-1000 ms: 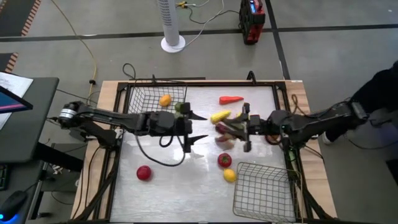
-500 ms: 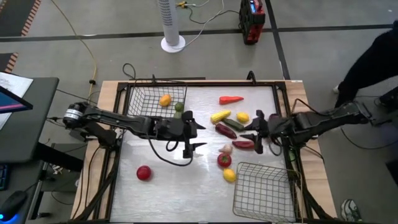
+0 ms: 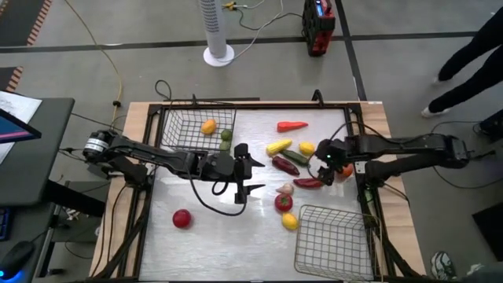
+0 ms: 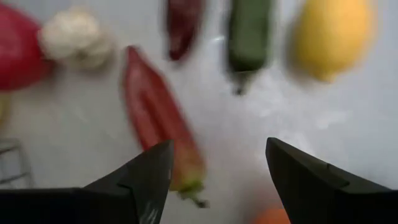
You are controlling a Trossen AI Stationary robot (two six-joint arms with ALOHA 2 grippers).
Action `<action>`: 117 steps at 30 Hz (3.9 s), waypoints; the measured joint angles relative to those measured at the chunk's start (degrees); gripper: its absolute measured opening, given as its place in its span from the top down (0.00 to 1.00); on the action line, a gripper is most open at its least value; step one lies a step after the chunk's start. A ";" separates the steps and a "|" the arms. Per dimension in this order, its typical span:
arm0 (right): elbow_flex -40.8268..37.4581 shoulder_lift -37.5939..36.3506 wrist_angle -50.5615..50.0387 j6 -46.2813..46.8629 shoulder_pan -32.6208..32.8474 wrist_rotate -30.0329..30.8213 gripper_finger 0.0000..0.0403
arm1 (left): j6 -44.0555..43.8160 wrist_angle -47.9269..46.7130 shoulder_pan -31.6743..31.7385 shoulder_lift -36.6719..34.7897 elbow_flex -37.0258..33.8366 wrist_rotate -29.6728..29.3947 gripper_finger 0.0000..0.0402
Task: Sort produce into baskets
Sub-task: Put the bottom red chili pepper into the golden wire basket, then put the green chili pepper into the golden wire basket
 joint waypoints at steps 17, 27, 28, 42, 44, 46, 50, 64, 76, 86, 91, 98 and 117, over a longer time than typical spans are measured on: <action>7.48 22.36 2.79 -4.83 8.24 -5.16 0.28 | 1.68 10.77 -3.06 0.85 -8.25 0.60 0.29; 7.48 31.49 3.49 -7.34 8.56 -5.24 0.29 | 0.54 13.85 -3.63 -1.32 -12.02 -2.75 0.29; 7.48 32.26 3.55 -7.65 8.56 -5.24 0.29 | 0.74 13.58 -3.70 -1.68 -12.04 -3.38 0.29; 7.45 30.04 4.26 -8.10 7.30 -4.02 0.52 | -2.24 6.65 -3.73 -8.73 -12.02 -7.14 0.29; 7.45 28.91 4.25 -8.08 6.81 -4.02 0.59 | -2.61 6.86 -3.73 -8.82 -12.00 -7.14 0.29; 7.77 27.51 3.62 -8.09 6.33 -4.02 0.63 | -2.75 6.59 -3.73 -8.79 -12.00 -7.12 0.29; 11.70 24.53 -0.84 -7.78 5.73 -3.98 0.63 | -2.77 6.43 -3.73 -8.78 -12.00 -7.15 0.29; 31.30 14.80 -8.17 0.76 21.92 -5.25 0.60 | -4.90 3.12 -3.78 -10.16 -12.00 -7.83 0.29; 31.08 15.10 -14.29 25.08 43.74 -3.92 0.50 | -10.40 -1.75 -3.95 -13.98 -12.00 -8.79 0.29; 31.04 16.39 -21.04 24.24 40.34 4.89 0.34 | -10.43 -1.07 -3.95 -13.96 -11.97 -9.15 0.29; 31.08 15.23 -22.33 14.88 27.48 11.13 0.34 | -10.39 -1.09 -3.95 -13.96 -11.99 -9.28 0.29; 31.08 19.38 -11.79 -1.37 10.92 9.95 0.34 | -10.40 1.18 -4.06 -12.82 -13.24 -9.13 0.29; 30.97 41.35 -2.83 -21.72 -7.38 2.13 0.34 | -12.54 15.21 -7.85 -11.58 -23.80 -9.46 0.29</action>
